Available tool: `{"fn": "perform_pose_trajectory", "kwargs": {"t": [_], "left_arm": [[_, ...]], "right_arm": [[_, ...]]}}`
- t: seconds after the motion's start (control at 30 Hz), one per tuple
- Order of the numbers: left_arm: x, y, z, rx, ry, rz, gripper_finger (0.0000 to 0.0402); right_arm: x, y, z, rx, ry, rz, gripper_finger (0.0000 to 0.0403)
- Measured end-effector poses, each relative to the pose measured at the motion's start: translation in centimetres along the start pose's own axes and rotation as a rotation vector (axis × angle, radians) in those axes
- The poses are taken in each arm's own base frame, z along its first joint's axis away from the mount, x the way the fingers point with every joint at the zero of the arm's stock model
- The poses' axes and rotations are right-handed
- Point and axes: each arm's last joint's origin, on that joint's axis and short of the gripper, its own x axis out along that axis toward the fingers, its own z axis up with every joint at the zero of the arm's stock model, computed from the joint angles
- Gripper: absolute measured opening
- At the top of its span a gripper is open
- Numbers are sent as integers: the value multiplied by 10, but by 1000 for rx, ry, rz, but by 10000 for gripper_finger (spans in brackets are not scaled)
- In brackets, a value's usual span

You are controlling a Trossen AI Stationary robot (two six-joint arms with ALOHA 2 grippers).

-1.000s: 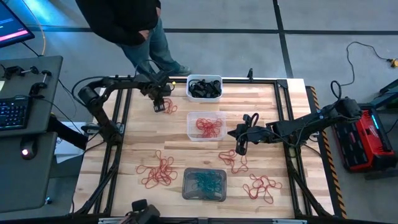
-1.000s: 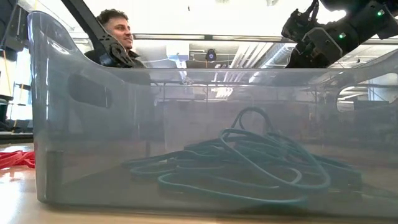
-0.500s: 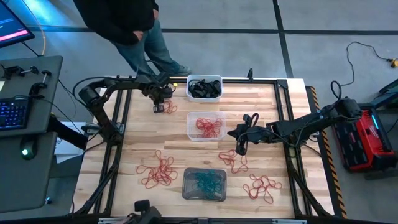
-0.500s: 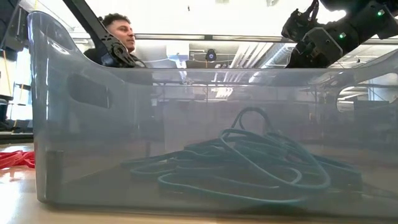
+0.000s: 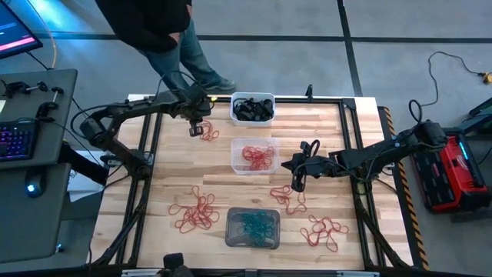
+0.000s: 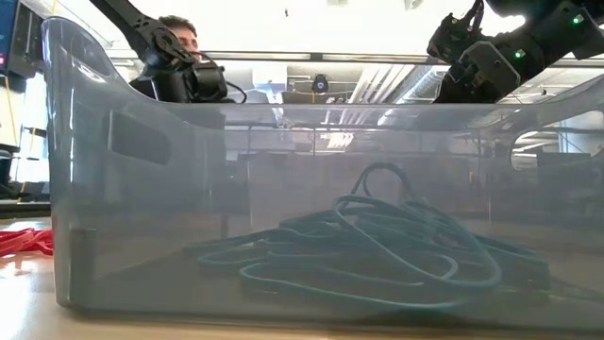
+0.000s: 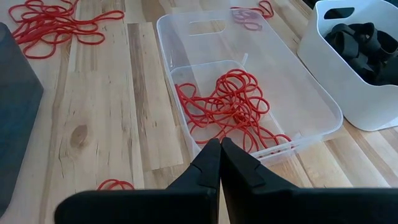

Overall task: Sort rubber bands into baskets
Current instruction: Put the red rubber band into the transparent bin

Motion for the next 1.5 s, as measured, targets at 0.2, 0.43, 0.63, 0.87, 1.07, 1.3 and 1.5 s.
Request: {"fn": "perform_pose_trajectory", "kwargs": {"t": [0.2,0.43,0.63,0.87,1.07,1.3,1.5], "left_arm": [[21,-1,1,-11,23,-57,61],[49,0,4,11,66,-30,127],[63,2,2,47,121,15,136],[70,3,0,48,141,5,83],[62,5,2,79,126,62,7],[49,8,5,49,103,113,2],[24,5,11,7,27,155,1]], "right_arm": [[0,0,0,1,0,1,0],[0,0,0,1,0,3,0],[0,0,0,0,0,4,0],[0,0,0,0,1,4,0],[0,0,0,4,1,3,0],[0,0,1,11,-5,5,0],[0,0,2,18,-18,7,0]]}}
